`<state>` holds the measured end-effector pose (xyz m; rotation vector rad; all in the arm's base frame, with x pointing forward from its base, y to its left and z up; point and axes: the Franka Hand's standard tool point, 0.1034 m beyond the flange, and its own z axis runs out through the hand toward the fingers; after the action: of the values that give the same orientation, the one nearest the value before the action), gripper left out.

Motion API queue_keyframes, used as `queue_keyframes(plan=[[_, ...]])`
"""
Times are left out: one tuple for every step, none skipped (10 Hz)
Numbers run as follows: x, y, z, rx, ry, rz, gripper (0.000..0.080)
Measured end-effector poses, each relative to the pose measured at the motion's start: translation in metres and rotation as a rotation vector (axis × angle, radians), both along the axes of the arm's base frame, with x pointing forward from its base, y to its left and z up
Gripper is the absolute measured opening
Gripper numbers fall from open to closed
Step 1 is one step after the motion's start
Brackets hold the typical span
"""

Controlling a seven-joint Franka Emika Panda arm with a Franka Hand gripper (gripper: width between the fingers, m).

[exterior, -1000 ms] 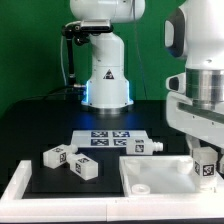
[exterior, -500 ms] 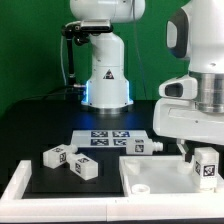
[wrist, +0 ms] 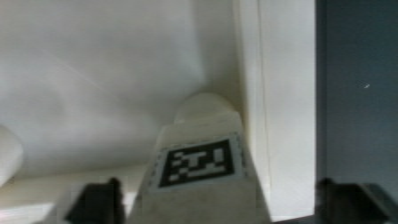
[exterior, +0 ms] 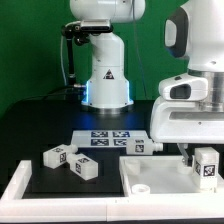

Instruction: Assemble one leg

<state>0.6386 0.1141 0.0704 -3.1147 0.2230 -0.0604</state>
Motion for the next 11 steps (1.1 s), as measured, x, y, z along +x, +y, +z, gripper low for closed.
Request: queue_keyframes(plan=[[0.0001,-0.0005,0.0000,0.000,0.000,0.000,0.0386],[0.0001,-0.0004,0.0000,0.002,0.001,-0.035,0.0386],[0.0001,-0.0002,0.0000,0.005,0.002,-0.102,0.0284],[0.0001,-0.0002,0.0000,0.008,0.003,-0.177,0.0284],[-0.0001,0.0007,-0.0001,0.013,0.005,-0.295,0.0284],[-0.0006,0.0013,-0.0003,0.013,0.007,-0.452,0.0284],[-0.0013,0.0016,-0.0006,0.018,0.012,-0.609,0.0284],[-0.0006,0.0010,-0.0010,0.031,0.012,-0.784,0.0284],[0.0005,0.0010,-0.0013,0.053,0.013,-0.955,0.0284],[0.0016,0.0026,-0.0014,0.064,0.005,-1.108,0.0284],[0.0016,0.0030,-0.0017,0.078,0.004,-1.214,0.0284]])
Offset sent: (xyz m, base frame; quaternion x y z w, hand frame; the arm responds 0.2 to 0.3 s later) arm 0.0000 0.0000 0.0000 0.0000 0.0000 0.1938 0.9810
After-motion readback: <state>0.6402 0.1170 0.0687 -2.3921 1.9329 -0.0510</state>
